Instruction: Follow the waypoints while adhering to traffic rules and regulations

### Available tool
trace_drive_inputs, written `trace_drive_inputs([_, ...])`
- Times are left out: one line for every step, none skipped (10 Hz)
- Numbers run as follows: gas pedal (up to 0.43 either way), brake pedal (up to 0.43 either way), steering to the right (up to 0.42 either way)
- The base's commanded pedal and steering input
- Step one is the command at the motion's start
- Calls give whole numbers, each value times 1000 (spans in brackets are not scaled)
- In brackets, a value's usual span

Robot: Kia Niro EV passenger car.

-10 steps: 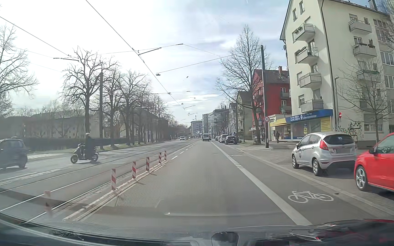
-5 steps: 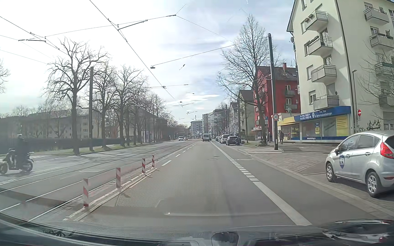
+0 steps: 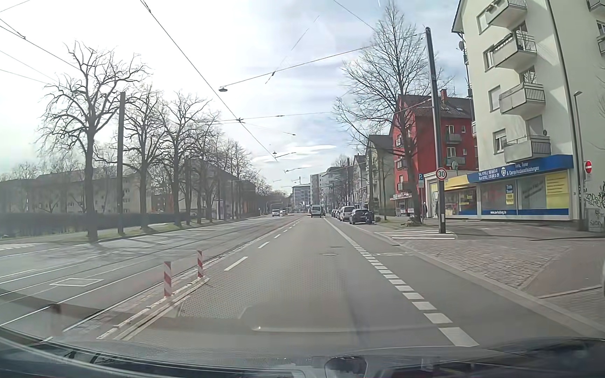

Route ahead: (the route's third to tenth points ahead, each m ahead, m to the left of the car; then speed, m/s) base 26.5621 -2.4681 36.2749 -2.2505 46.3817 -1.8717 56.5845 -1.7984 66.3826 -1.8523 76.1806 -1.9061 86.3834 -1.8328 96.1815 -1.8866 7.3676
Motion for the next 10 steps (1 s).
trace_drive_inputs([87, 0, 0])
trace_drive_inputs([87, 0, 0])
trace_drive_inputs([87, 0, 0])
trace_drive_inputs([87, 0, 0])
trace_drive_inputs([87, 0, 0])
trace_drive_inputs([87, 0, 0])
trace_drive_inputs([87, 0, 0])
trace_drive_inputs([87, 0, 0])
trace_drive_inputs([87, 0, 0])
trace_drive_inputs([87, 0, 0])
